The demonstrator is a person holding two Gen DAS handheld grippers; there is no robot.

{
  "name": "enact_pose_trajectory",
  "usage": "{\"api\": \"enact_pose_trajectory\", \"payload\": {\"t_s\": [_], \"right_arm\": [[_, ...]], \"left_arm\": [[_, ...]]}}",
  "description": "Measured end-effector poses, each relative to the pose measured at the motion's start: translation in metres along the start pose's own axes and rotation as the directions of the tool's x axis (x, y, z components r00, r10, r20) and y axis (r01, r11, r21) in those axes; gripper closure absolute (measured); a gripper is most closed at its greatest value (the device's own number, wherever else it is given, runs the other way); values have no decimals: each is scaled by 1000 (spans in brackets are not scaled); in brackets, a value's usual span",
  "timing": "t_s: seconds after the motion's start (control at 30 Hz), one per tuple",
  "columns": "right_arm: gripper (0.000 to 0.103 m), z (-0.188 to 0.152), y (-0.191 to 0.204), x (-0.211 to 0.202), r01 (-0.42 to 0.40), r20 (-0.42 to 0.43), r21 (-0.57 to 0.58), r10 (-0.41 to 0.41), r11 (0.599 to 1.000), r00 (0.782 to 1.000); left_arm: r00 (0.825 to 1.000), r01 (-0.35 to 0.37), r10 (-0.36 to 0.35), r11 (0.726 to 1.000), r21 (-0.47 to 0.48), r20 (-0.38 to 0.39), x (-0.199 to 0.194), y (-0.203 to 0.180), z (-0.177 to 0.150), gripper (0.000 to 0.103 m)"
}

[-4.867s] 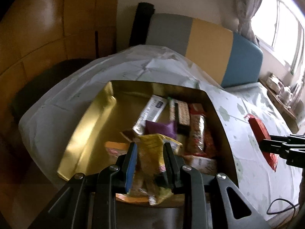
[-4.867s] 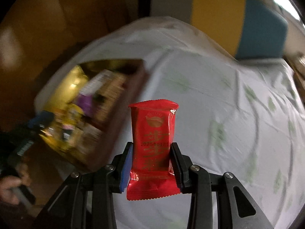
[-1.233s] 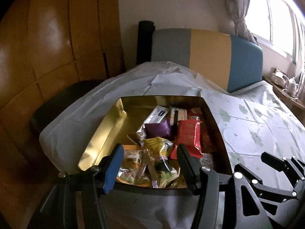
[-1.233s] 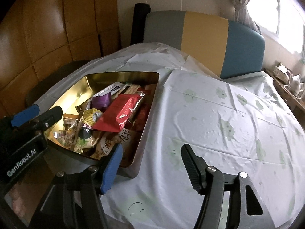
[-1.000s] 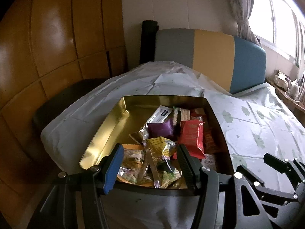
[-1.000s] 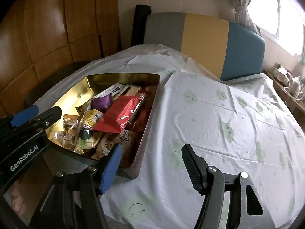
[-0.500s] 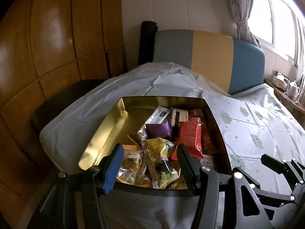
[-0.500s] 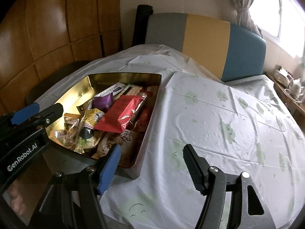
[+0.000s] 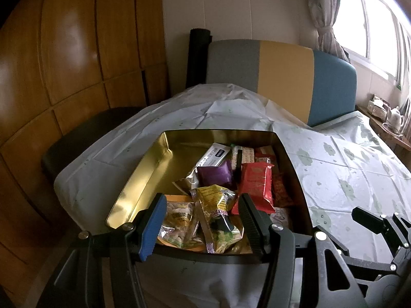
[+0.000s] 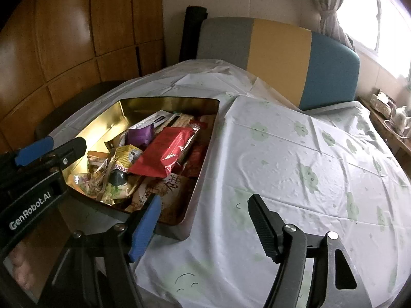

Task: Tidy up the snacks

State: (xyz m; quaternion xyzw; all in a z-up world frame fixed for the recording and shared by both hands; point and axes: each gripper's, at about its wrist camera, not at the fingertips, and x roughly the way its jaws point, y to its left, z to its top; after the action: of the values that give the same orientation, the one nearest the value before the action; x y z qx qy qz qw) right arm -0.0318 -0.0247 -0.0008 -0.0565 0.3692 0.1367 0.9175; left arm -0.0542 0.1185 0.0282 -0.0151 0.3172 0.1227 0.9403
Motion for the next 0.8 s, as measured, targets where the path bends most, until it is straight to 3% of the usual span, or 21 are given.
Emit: {"api": "enact_pose_trajectory", "payload": {"t_s": [0.63,0.7,0.73,0.8], "right_arm": [[30,-1,1,1,-3,-2,-6,3,1000,1000],[30,-1,1,1,-4,-3,-5,3,1000,1000],[30,-2,1,1,-4,-4,-4,4,1000,1000],[29,-2,0,2,-5,-5,-4,5,1000,1000]], "left_arm": [[1000,12,-12,1000,6,-13,0,0,1,44],[1000,22,-22,1000,11,-13,0,-1,1,49],[1000,22,-22,1000,14,0,-1,-1,1,59],[1000,19,-19,1000,14,13,-1,-1,1,62]]}}
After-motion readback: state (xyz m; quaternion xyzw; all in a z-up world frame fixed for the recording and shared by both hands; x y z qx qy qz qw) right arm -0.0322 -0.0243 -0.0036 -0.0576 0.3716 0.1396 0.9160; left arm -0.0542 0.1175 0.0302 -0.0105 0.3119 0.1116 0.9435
